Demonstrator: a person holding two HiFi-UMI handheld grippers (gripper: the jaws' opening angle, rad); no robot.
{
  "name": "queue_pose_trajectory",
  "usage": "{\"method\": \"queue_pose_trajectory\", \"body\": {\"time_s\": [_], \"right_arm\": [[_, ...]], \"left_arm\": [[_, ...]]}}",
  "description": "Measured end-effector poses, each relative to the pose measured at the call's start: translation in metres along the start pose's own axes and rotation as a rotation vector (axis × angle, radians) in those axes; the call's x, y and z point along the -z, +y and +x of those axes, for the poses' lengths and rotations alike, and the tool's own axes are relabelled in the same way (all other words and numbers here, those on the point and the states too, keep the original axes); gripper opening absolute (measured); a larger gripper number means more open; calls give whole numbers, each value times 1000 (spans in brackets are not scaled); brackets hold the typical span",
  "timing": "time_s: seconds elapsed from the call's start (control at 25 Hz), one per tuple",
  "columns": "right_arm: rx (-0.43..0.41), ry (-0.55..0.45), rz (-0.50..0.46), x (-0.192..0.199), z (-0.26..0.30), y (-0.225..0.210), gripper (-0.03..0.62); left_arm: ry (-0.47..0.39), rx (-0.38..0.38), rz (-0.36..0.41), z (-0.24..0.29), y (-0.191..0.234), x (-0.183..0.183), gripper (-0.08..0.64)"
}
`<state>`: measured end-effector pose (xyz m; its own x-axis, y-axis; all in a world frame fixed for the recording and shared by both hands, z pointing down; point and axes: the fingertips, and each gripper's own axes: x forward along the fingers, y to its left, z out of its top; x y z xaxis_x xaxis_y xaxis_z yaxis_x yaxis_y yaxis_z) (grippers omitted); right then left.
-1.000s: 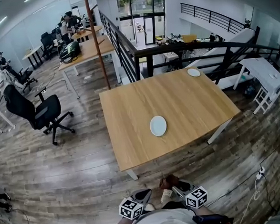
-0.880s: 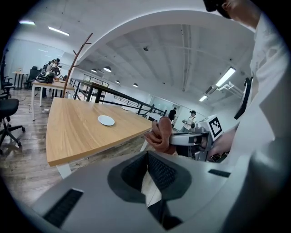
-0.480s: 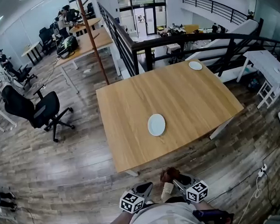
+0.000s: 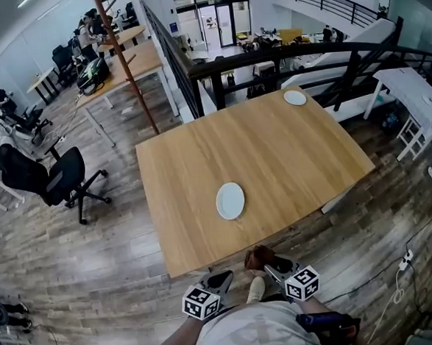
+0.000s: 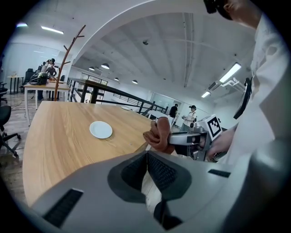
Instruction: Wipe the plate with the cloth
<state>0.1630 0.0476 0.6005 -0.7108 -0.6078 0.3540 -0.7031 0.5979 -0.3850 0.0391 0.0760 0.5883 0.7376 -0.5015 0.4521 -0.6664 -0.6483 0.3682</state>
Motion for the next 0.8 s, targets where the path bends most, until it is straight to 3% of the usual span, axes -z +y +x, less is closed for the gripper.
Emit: {"method": "queue_pose_trajectory", "body": {"time_s": [0.32, 0.6, 0.8], "right_arm": [[-44, 0, -25, -24, 17, -34, 127], [-92, 34, -79, -28, 19, -41, 127], [-77, 52, -50, -34, 27, -54, 127]], "left_arm": [[-24, -60, -27, 23, 15, -29, 14], [-16, -63, -30, 44, 19, -35, 12], [-20, -70, -50, 51, 32, -53, 12]]}}
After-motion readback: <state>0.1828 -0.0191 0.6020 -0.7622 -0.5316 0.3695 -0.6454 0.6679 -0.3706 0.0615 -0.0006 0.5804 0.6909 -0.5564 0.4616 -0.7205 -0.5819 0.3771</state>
